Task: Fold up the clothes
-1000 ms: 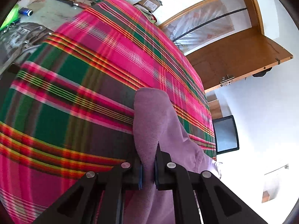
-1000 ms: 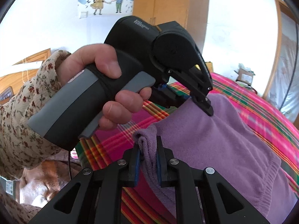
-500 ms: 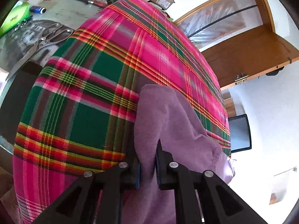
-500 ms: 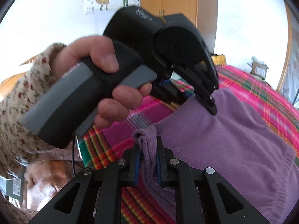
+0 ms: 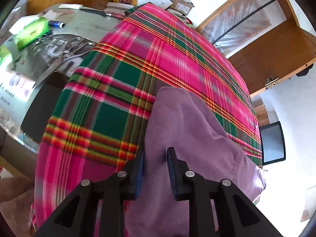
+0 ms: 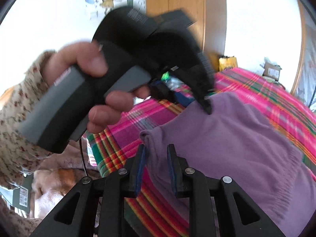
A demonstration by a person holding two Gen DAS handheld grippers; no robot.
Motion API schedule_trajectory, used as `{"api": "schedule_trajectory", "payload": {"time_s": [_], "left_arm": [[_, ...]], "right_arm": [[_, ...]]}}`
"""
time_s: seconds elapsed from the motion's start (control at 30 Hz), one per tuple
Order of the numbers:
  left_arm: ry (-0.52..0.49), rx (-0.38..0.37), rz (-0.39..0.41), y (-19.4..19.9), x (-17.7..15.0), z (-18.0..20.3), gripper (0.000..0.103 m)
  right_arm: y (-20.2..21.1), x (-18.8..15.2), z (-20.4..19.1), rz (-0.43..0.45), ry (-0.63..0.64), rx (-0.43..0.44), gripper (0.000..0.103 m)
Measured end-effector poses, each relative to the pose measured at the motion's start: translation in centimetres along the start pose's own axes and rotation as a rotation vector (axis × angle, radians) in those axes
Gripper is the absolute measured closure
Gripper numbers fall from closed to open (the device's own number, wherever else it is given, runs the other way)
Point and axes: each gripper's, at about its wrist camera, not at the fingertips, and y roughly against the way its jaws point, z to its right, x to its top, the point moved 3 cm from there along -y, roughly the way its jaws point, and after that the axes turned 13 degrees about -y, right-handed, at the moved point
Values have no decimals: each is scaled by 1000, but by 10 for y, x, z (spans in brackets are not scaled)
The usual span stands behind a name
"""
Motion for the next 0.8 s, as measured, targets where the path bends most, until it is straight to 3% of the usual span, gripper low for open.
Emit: {"api": "schedule_trajectory", "payload": {"time_s": [0.13,0.3,0.53,0.8], "left_arm": [[-7,64,63,22,-11,13,80],[-61,86,91,29,-19,52,77],[-110,3,147,32,-23,111,77],[-239,-86,-16,-27,-41,184,76]], "right_arm": [[34,2,42,81,-77,-73,78],[92,-33,110,129,-208,-226,78],[156,-88,219,146,-390,-494,77],[199,-126,288,172,-530,-683,77]]}}
